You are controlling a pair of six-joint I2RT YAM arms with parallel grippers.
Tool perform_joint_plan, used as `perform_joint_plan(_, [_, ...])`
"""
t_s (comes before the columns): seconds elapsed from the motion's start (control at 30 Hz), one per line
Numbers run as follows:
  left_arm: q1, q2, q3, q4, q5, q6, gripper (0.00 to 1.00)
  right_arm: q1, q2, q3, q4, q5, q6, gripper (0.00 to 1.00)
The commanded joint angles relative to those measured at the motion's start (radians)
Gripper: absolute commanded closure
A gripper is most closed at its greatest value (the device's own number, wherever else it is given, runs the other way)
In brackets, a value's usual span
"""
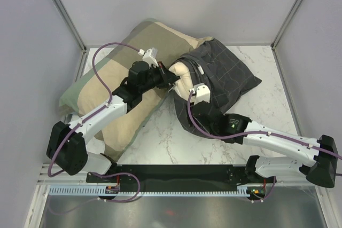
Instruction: Remove the pillowcase from the pillow
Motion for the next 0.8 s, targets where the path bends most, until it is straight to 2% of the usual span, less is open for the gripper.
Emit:
perform_joint_plan(0.0, [0.005, -0.099, 0.005, 0.13, -0.01, -0.004, 0.98, 0.004, -0.022, -0.001, 0.069, 0.136, -0.046, 0.39])
perform_joint_plan(0.07, [0.004, -0.108, -0.004, 0.13, -0.014, -0.004, 0.98, 0.004, -0.021, 0.003, 0.073, 0.169, -0.056, 0.39])
perform_joint_plan(0.17, [0.001, -0.117, -0.018, 0.13, -0.014, -0.008, 0.98, 0.001, -0.005, -0.009, 0.086, 0.229, -0.077, 0.44])
perform_joint_plan(0.27, [-0.006, -0.125, -0.02, 0.13, -0.014, -0.008, 0.98, 0.001, 0.047, -0.026, 0.09, 0.271, -0.074, 0.59])
perform_joint_plan(0.37, [-0.007, -0.131, -0.021, 0.13, -0.016, -0.008, 0.98, 0.001, 0.07, -0.044, 0.102, 0.268, -0.056, 0.68])
perform_joint_plan(0.4, [-0.009, -0.131, -0.021, 0.13, -0.016, -0.007, 0.98, 0.001, 0.073, -0.047, 0.106, 0.265, -0.053, 0.78])
perform_joint_plan(0.47, [-0.009, -0.125, -0.02, 0.129, -0.019, -0.002, 0.98, 0.001, 0.056, -0.053, 0.102, 0.237, -0.034, 0.9])
perform_joint_plan(0.5, [-0.009, -0.12, -0.017, 0.125, -0.019, -0.001, 0.98, 0.001, 0.044, -0.058, 0.101, 0.223, -0.03, 0.93])
perform_joint_plan(0.63, [-0.009, -0.097, 0.002, 0.118, -0.025, 0.008, 0.98, 0.002, -0.022, -0.055, 0.046, 0.148, 0.004, 1.0])
perform_joint_plan(0.77, [-0.007, -0.071, 0.032, 0.116, -0.037, 0.015, 0.98, 0.004, -0.103, -0.067, -0.025, 0.047, 0.058, 1.0])
